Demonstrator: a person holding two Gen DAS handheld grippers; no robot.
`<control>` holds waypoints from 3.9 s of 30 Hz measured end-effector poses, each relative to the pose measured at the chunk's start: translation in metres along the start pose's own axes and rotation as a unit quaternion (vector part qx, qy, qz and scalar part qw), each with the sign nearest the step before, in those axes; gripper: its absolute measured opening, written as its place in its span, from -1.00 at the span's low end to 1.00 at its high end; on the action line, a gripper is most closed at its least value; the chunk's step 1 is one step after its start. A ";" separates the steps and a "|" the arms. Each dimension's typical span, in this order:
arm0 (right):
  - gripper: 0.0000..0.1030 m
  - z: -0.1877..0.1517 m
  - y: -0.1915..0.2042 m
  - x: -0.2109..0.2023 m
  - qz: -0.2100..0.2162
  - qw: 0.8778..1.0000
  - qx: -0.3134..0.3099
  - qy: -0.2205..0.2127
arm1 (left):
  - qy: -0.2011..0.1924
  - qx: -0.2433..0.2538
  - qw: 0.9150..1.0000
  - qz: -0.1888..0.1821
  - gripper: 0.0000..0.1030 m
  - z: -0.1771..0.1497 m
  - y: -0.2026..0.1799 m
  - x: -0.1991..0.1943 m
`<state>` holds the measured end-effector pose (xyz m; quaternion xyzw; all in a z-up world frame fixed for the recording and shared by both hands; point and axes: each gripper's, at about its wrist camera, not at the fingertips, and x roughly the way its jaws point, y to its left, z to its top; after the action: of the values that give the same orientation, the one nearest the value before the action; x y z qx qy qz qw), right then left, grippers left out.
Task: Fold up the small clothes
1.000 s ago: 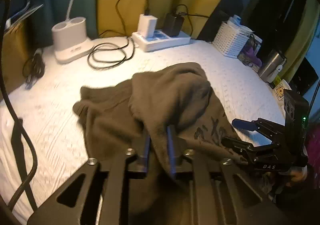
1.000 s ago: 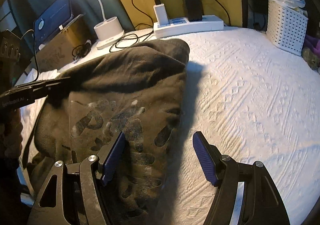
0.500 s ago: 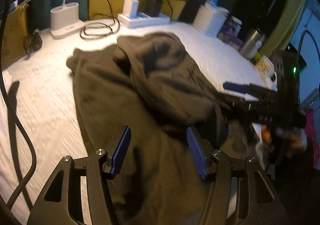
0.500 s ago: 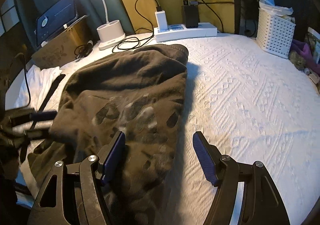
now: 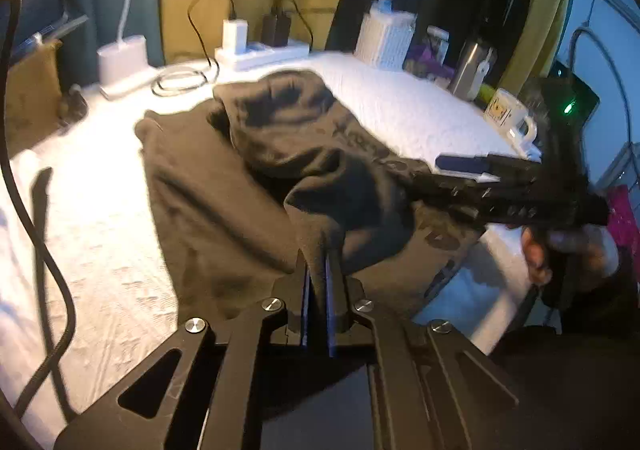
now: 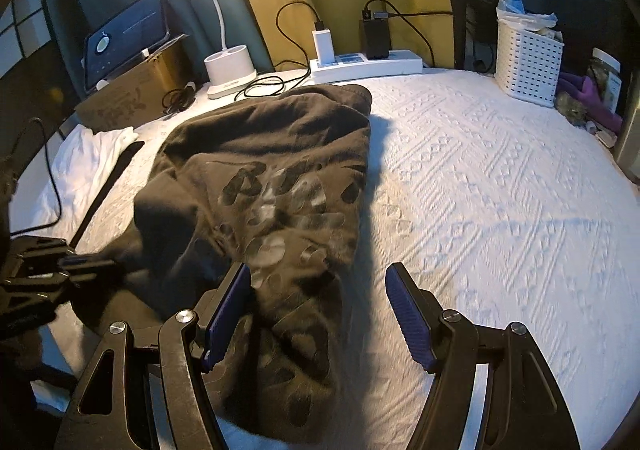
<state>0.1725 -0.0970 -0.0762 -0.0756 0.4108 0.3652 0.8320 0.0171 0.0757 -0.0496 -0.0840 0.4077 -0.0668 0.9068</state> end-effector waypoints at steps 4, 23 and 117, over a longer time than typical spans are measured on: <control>0.40 -0.006 0.007 -0.005 0.005 1.000 -0.008 -0.001 | -0.019 -0.005 1.000 -0.001 -0.94 -0.003 -0.001 -0.025; -0.32 -0.061 0.026 -0.010 0.042 0.999 -0.023 0.010 | 0.035 -0.048 0.998 0.008 -0.94 -0.055 0.004 -0.018; -0.74 0.173 -0.040 0.151 0.107 0.994 -0.020 0.011 | -0.021 -0.099 0.994 0.039 -0.89 0.142 0.111 0.101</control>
<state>0.3677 0.0304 -0.0822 -0.0521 0.4183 0.4594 0.7818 0.1960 0.1788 -0.0530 -0.1590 0.3963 0.0111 0.9042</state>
